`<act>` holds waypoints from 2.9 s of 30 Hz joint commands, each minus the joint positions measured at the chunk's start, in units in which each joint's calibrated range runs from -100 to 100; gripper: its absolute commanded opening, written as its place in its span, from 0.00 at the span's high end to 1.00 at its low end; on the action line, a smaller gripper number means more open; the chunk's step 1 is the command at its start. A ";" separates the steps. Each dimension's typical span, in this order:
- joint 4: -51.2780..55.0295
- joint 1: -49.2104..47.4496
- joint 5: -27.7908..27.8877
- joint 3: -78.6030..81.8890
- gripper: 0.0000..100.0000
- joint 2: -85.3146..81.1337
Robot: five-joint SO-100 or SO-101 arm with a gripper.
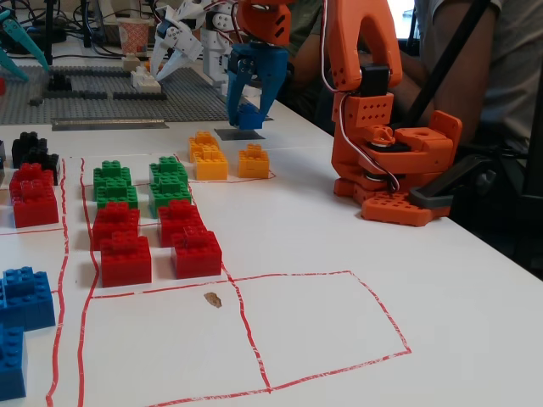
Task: Grab the block and put it in the grey marker
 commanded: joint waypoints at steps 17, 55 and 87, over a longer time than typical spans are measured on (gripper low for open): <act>3.21 3.44 1.17 -6.39 0.66 -4.72; 17.00 -44.15 -33.80 8.59 1.00 -28.98; 10.23 -79.59 -51.72 15.94 1.00 -29.68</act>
